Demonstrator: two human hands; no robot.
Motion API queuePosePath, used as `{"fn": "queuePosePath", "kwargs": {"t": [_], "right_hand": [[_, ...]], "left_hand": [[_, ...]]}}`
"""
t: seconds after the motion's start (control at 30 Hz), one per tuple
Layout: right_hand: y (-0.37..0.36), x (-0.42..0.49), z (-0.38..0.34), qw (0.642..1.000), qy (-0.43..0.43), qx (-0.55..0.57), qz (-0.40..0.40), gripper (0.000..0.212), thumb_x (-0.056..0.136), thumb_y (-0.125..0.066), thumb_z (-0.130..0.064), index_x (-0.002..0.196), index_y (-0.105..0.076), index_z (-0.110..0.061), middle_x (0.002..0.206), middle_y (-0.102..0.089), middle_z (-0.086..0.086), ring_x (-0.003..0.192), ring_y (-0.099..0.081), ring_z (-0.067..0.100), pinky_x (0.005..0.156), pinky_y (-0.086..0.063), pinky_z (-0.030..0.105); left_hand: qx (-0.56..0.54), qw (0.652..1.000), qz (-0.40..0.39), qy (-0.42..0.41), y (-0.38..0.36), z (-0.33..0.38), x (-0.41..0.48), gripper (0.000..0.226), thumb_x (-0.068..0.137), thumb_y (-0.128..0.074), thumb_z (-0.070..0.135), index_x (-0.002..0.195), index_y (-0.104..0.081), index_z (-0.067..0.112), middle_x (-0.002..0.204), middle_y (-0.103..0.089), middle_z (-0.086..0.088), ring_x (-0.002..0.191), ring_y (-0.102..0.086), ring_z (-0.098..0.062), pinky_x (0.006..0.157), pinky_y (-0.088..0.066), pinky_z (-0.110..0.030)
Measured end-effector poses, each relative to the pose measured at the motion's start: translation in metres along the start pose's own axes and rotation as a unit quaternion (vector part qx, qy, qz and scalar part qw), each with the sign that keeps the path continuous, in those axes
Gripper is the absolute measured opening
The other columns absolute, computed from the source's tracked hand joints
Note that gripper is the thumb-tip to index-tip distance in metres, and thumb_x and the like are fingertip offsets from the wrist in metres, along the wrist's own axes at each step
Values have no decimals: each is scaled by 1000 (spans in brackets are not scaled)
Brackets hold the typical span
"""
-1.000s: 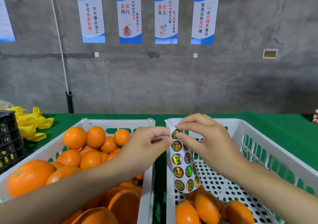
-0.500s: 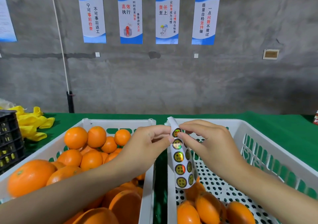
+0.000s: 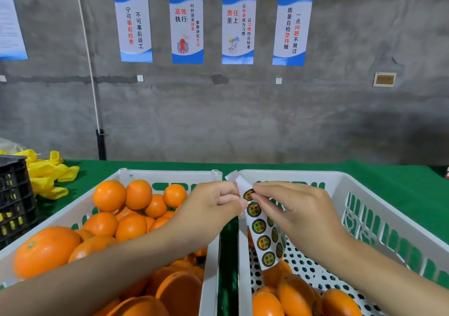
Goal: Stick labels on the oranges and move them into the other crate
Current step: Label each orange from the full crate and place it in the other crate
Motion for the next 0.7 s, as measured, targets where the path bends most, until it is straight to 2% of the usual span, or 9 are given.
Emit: {"fn": "queuePosePath", "kwargs": {"t": [0.13,0.2,0.23,0.33,0.37,0.5,0.6,0.67,0.7], "right_hand": [[-2,-1,2,1000,-7,1,-12,13,79,-81,-13,92,-80,-15,89,-77,-4,78,-74,13,63,-63,35],[-4,-1,3,1000,-19,10,-23,10,84,-75,-16,93,-79,-15,89,-77,-5,77,-73,13,60,-61,36],[-6,-1,5,999,-27,18,-32,10,85,-72,-17,94,-78,-15,89,-76,-6,76,-73,13,60,-61,37],[-10,-2,8,996,-58,46,-58,8,90,-70,-16,96,-74,-17,95,-72,-9,79,-69,11,61,-59,39],[-11,-2,9,994,-66,56,-62,6,91,-68,-17,95,-72,-19,98,-70,-11,80,-67,8,61,-58,37],[-13,0,17,978,-132,154,-55,9,93,-55,-31,89,-63,-28,107,-60,-22,94,-61,5,71,-51,19],[-10,2,27,952,-196,233,-27,9,95,-50,-38,89,-56,-37,117,-55,-29,112,-55,-1,85,-44,13],[-13,2,32,933,-223,280,-37,8,96,-44,-45,91,-50,-42,122,-55,-31,120,-52,-4,95,-41,20],[-16,1,32,925,-228,300,-51,8,97,-42,-46,93,-47,-43,121,-58,-28,120,-53,-4,96,-42,23]], "left_hand": [[0,1000,-3,13,0,-3,1,16,97,-63,14,85,-70,6,64,-69,2,43,-50,3,46,-36,-7],[-3,1000,-12,25,-2,-3,1,15,97,-64,18,90,-70,6,73,-72,-6,44,-51,2,47,-37,-8],[-10,999,-16,34,-3,-3,1,17,97,-63,23,93,-71,8,78,-74,-9,48,-56,2,50,-41,-10],[-84,993,-7,82,-5,-7,2,30,101,-52,38,102,-71,15,90,-78,-4,79,-74,-8,77,-57,-21],[-108,989,1,103,-5,-9,3,32,102,-48,39,105,-70,15,90,-79,-5,82,-75,-11,78,-58,-21],[-163,974,30,155,-5,-17,8,29,105,-46,29,112,-66,10,84,-79,-6,68,-73,-12,63,-56,-21],[-77,992,0,104,-7,-15,5,28,108,-41,22,100,-68,19,73,-74,8,62,-66,-2,60,-48,-18],[-14,996,-59,59,-17,-9,-4,33,108,-43,22,88,-70,23,75,-74,11,69,-67,1,64,-48,-13],[-4,995,-85,53,-22,-8,-8,34,107,-44,25,86,-71,22,81,-76,8,77,-70,-3,69,-52,-16]]}}
Point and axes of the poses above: each hand's wrist, its own x-axis towards the middle knuckle, its own y-axis out of the back of the hand, z = x × y, the point moved 8 cm from there along x, towards the middle knuckle
